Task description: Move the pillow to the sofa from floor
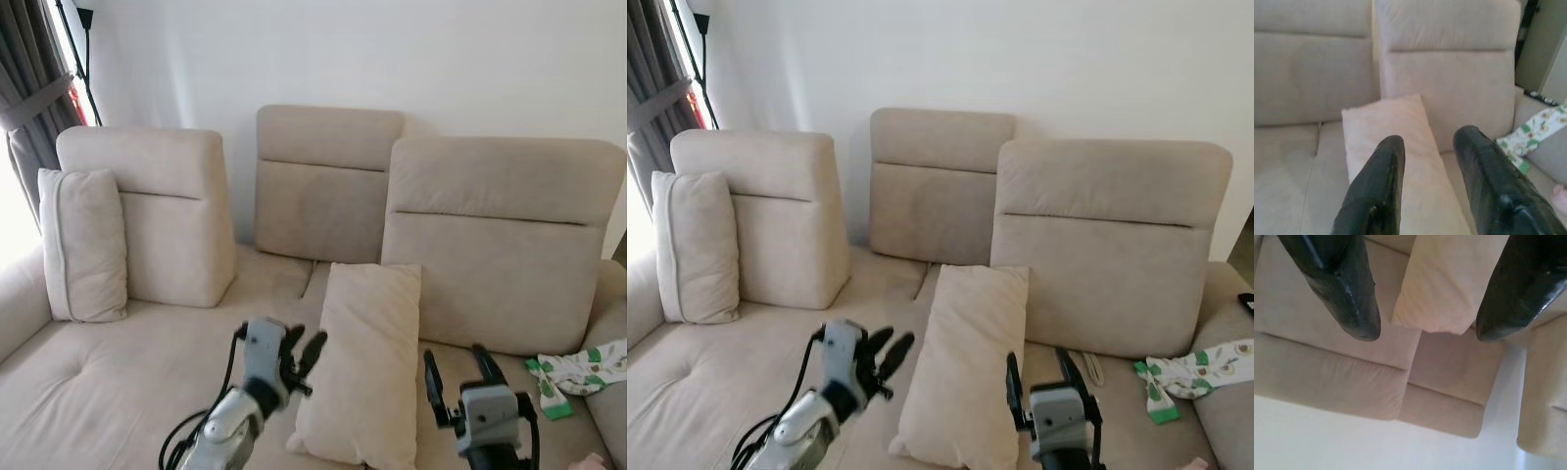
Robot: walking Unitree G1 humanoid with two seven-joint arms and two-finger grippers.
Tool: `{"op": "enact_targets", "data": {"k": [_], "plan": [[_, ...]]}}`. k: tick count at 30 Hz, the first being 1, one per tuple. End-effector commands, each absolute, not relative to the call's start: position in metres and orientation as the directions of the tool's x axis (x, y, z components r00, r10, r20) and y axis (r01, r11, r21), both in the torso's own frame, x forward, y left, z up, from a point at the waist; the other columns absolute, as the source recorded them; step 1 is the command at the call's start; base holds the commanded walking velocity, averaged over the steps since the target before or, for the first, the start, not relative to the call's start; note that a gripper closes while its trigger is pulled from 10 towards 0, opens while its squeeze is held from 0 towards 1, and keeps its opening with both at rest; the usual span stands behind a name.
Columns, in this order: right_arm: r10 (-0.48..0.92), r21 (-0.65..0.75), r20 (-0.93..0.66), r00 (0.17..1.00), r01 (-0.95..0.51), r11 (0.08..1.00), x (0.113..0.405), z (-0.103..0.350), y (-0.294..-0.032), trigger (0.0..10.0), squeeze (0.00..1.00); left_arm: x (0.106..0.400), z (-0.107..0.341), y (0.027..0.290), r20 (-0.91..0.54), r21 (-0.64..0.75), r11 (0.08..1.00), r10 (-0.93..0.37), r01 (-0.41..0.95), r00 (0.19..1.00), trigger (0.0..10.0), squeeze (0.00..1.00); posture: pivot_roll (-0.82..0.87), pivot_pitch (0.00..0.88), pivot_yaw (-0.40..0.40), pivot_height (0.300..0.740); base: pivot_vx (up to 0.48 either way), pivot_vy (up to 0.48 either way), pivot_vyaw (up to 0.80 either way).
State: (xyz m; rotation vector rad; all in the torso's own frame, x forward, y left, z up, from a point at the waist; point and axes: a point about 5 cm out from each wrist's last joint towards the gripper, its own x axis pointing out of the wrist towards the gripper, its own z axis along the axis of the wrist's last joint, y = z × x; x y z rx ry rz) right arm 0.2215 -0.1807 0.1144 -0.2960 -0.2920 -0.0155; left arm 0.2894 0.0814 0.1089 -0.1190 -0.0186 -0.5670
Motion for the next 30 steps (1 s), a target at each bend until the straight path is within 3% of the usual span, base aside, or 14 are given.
{"op": "enact_targets", "data": {"k": [1,13,30], "plan": [[0.037,-0.270,0.291,0.956,0.045,0.962,0.218,0.114,-0.181,10.0,0.00,0.286,0.107,0.085,0.037,-0.085,0.838,-0.538,0.539,0.842,10.0,0.00,-0.02,0.000,0.056,0.740,0.000,0.000,0.00],[0.056,-0.254,0.260,0.964,0.012,0.967,0.204,0.106,-0.181,10.0,0.00,0.268,0.101,0.096,0.002,-0.092,0.850,-0.521,0.519,0.854,10.0,0.00,-0.01,0.000,0.058,0.740,0.000,0.000,0.00],[0.062,-0.234,0.261,0.963,0.001,0.972,0.208,0.105,-0.177,10.0,0.00,0.263,0.099,0.100,-0.018,-0.081,0.846,-0.530,0.527,0.848,10.0,0.00,-0.01,0.000,0.063,0.740,0.000,0.000,0.00]]}}
